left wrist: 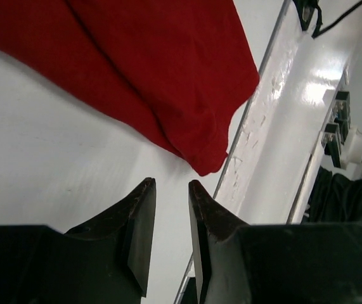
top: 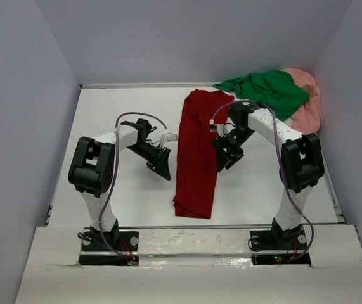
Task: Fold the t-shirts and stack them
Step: Fold the tshirt
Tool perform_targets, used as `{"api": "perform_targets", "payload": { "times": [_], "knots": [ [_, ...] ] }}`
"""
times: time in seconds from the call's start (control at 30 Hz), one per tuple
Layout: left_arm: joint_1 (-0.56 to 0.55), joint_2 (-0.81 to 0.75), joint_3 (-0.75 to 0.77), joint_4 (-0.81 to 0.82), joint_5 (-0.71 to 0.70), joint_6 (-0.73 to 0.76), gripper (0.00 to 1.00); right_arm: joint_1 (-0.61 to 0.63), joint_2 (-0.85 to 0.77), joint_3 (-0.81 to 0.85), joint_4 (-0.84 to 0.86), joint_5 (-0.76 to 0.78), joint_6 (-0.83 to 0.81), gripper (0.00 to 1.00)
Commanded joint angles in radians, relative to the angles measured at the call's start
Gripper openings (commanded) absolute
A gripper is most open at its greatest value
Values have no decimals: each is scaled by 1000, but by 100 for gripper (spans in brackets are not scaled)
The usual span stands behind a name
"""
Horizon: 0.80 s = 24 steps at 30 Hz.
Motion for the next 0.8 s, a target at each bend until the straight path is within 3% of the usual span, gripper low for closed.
{"api": "perform_targets", "payload": {
  "times": [0.0,0.2,0.33,0.43,0.57,0.77],
  "knots": [
    [-52,16,48,-150,68,136,37,2,0,-37,-91,-52,-45,68],
    [-123,108,105,-270,82,246,39,2,66,-8,-128,-76,-120,67],
    [-132,174,100,-289,108,288,40,30,67,-66,8,-62,-85,67],
    [-123,181,59,-186,90,204,37,44,58,-120,149,-84,-54,67],
    [-110,139,-2,-1,19,55,29,67,70,-146,206,-116,-19,67],
    [-87,125,-47,58,5,-23,24,88,70,-178,255,-162,30,66]
  ]
}}
